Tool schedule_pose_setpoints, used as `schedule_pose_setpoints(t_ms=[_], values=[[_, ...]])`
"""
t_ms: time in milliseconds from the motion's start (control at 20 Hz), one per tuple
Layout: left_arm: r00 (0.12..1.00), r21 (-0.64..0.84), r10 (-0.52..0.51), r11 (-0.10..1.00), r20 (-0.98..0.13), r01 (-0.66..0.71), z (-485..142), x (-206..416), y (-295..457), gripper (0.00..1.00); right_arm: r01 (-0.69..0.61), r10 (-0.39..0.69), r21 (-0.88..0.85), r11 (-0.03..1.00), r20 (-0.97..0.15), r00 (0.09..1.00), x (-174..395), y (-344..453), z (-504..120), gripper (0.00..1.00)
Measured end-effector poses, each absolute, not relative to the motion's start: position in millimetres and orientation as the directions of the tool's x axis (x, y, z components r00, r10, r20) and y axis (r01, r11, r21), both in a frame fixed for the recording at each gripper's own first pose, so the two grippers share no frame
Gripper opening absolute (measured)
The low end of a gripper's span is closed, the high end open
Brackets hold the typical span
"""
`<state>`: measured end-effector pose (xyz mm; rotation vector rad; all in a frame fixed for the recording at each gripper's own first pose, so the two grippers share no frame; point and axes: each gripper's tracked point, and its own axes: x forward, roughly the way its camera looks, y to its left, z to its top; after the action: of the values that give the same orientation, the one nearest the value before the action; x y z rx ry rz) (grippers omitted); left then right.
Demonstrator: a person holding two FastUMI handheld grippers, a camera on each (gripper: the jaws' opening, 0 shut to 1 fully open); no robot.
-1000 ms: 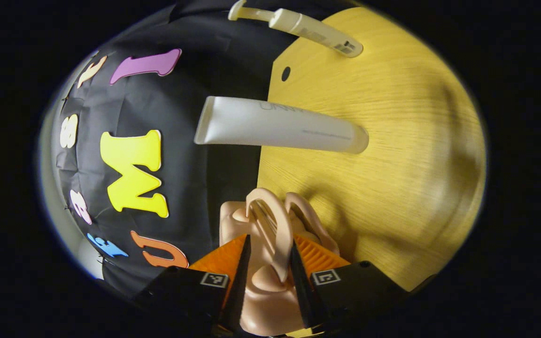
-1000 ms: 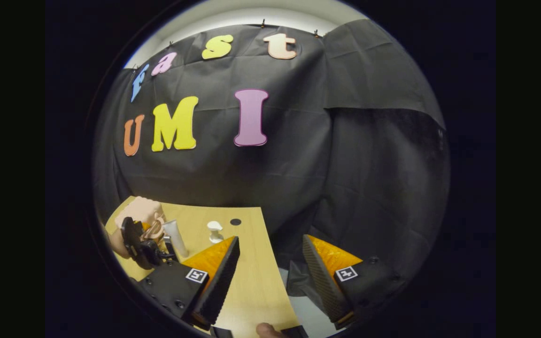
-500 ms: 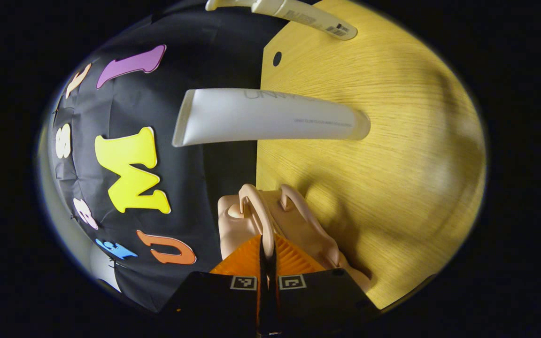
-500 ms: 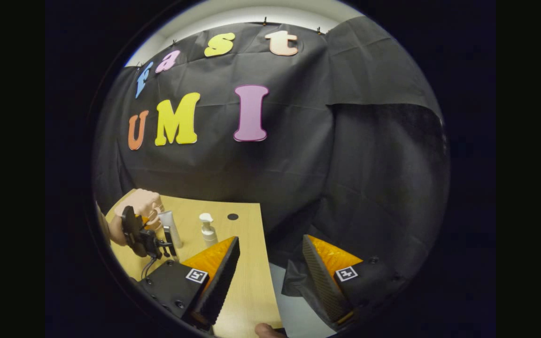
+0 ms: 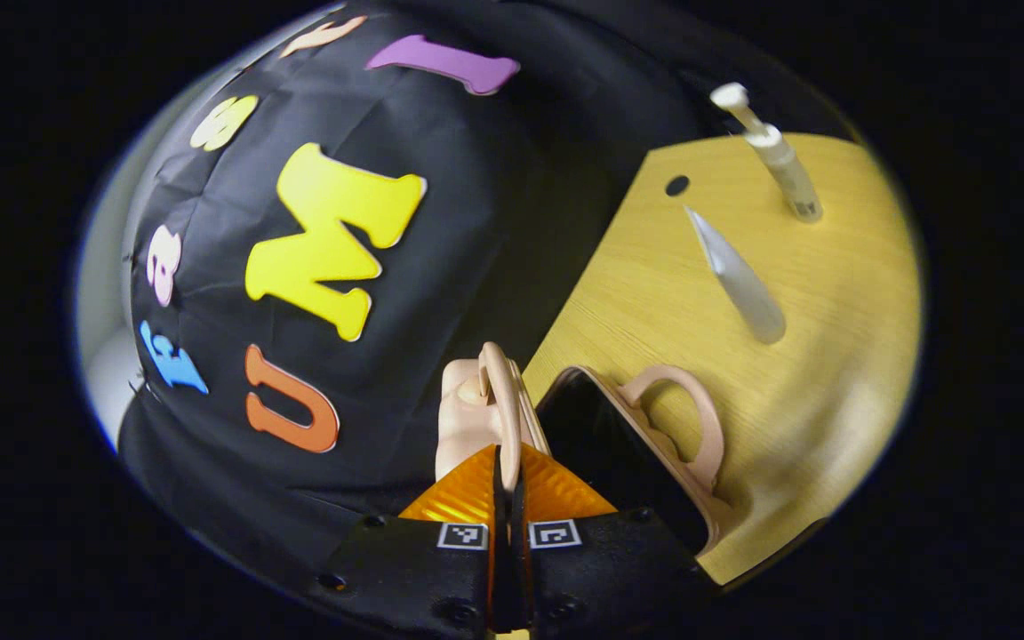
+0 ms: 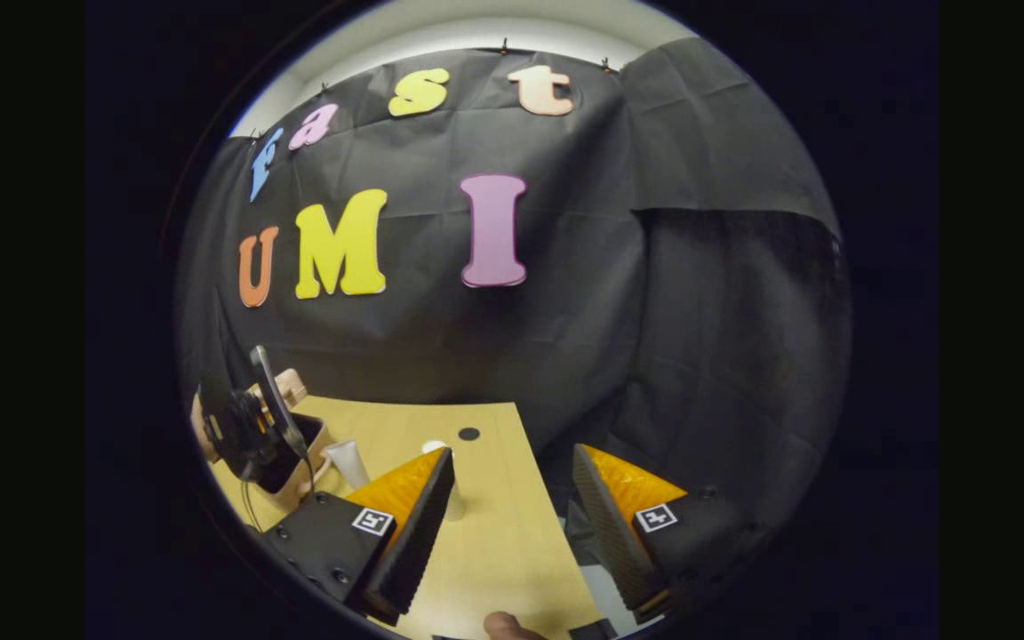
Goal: First open the suitcase, pack the skin care products into it, and then close the suitcase.
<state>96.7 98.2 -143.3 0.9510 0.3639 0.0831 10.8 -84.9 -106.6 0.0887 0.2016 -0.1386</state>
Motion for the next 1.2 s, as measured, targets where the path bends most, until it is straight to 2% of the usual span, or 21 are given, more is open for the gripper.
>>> schedule_pose_setpoints(t_ms=[100, 200, 350, 500, 650, 1050, 1200], values=[[0.944, 0.690, 0.196, 0.723, -0.265, 0.043, -119.7, 95.3, 123.7, 0.02, 0.174, -0.160, 0.055, 0.983, -0.203, 0.966, 13.3, -58.2, -99.2, 0.80], [0.947, 0.581, 0.186, 0.814, -0.262, 0.001, -97.7, 93.3, 151.9, 0.03, 0.178, -0.162, 0.057, 0.982, -0.215, 0.963, 14.0, -22.3, -93.0, 0.80], [0.951, 0.467, 0.188, 0.883, -0.246, -0.054, -76.0, 81.1, 196.7, 0.03, 0.170, -0.162, 0.017, 0.985, -0.209, 0.964, 19.4, 31.2, -84.1, 0.80], [0.942, 0.428, 0.243, 0.895, -0.233, -0.125, -57.8, 84.1, 271.1, 0.02, 0.155, -0.149, 0.011, 0.988, -0.213, 0.966, 21.2, 75.7, -73.6, 0.80], [0.927, 0.394, 0.282, 0.903, -0.245, -0.171, -70.1, 81.1, 348.8, 0.02, 0.153, -0.154, -0.022, 0.988, -0.229, 0.961, 26.3, 105.9, -74.3, 0.80], [0.912, 0.241, 0.235, 0.957, -0.335, -0.159, -149.2, 93.6, 471.2, 0.03, 0.174, -0.176, -0.032, 0.984, -0.309, 0.935, 19.2, 138.1, -84.5, 0.80], [0.897, 0.163, 0.210, 0.974, -0.388, -0.158, -194.6, 93.3, 501.3, 0.03, 0.157, -0.145, 0.015, 0.987, -0.305, 0.941, 9.9, 143.4, -78.9, 0.79]])
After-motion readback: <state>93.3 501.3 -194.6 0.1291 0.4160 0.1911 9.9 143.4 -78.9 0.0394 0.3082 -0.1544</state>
